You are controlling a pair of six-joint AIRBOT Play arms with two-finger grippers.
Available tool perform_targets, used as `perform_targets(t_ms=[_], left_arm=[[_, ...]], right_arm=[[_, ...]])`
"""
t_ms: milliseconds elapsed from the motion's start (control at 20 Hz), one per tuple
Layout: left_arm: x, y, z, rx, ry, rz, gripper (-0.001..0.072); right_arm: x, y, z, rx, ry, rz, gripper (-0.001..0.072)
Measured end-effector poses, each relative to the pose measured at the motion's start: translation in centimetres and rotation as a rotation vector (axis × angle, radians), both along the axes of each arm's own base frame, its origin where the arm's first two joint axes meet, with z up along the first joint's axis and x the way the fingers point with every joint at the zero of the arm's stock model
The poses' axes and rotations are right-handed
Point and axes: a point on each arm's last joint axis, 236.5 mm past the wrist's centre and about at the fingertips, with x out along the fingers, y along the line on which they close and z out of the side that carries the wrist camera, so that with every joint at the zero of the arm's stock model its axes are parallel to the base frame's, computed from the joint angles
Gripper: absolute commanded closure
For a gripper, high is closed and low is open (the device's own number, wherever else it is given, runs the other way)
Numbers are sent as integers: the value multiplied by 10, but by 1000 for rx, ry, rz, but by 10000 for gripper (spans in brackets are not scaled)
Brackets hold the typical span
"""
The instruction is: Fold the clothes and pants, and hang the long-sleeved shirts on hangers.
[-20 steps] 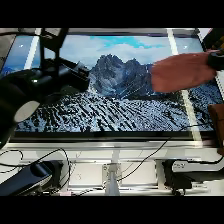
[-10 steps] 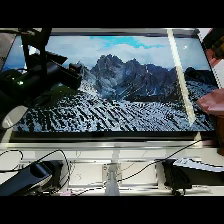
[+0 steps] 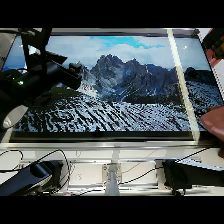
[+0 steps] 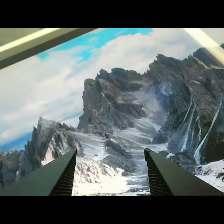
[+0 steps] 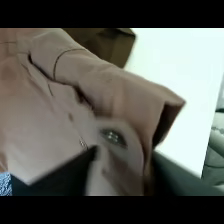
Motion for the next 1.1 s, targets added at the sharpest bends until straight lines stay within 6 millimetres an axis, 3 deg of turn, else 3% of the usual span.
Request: perform_targets(t_ms=[150, 250, 350, 400, 450, 550, 600, 700, 750, 900, 1000, 1100], left_arm=[[1, -1, -2, 2, 3, 0, 211], [1, -1, -3, 4, 5, 0, 212], [2, -2, -3, 4, 7, -1, 212], [2, -2, -3, 4, 6, -1, 212], [2, -2, -3, 4, 6, -1, 211], [2, -2, -3, 3, 8, -1, 212], [1, -2, -3, 2, 8, -2, 212], [1, -2, -3, 2, 8, -2, 212], [2, -2, -3, 2, 8, -2, 211], [1, -2, -3, 2, 8, -2, 211], [1, -2, -3, 2, 8, -2, 211], [1, -2, -3, 2, 8, -2, 211]], right_arm=[[-11, -1, -7, 8, -6, -31, 29], [-5, -3, -11, 6, -46, -30, 38], [12, -5, -13, 3, -124, -14, 164], [29, -6, -14, 2, -192, 4, 175], [51, -5, -13, 4, -266, 35, 301], [106, 1, -6, 4, -416, 143, 405], [139, 10, 0, 11, -487, 216, 515], [208, 38, 14, 22, -591, 400, 659], [241, 57, 21, 25, -623, 501, 690], [330, 139, 40, 26, -651, 837, 691], [370, 196, 49, 0, -614, 1040, 691], [393, 246, 54, -41, -553, 1207, 691]])
